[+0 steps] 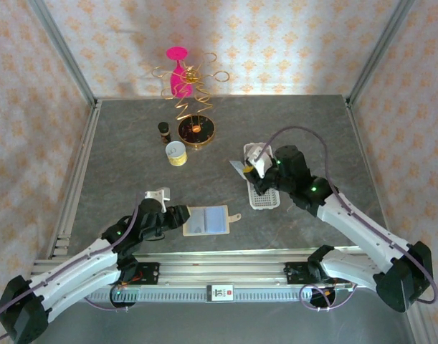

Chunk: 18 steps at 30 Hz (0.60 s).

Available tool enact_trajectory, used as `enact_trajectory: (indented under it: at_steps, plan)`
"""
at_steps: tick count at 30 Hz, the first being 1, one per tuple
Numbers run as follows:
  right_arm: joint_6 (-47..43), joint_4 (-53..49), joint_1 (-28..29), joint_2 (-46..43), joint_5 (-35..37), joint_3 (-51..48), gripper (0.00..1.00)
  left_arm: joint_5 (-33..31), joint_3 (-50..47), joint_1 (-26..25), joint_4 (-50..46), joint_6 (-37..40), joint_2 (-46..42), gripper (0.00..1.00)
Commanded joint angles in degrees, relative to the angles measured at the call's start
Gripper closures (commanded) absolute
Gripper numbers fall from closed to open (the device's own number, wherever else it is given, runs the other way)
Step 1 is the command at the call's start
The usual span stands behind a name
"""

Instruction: Put the credit cards into the card holder

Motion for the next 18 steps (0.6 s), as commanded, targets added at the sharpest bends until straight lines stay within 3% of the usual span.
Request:
enact_trajectory:
  at_steps: [1, 5, 11, 18]
  plan:
    - [28.18, 7.82, 0.30, 0.51, -3.25, -0.50, 1.00, -1.88, 1.74, -1.44, -1.99, -0.88, 1.82, 0.62]
    - [44.85, 12.76, 3.51, 1.66, -5.87, -3.58, 1.00, -2.87, 2.63, -3.34, -1.23, -1.88, 3.56, 0.62]
    - [64.40, 20.08, 15.24, 4.54, 3.19, -11.23, 1.00, -5.72, 3.71, -4.70, -3.01, -0.95, 5.29, 0.61]
    - [70.47, 26.30, 21.86, 10.26, 8.64, -15.90, 1.00, -8.00, 2.45, -4.76, -5.06, 0.08, 3.76, 0.53]
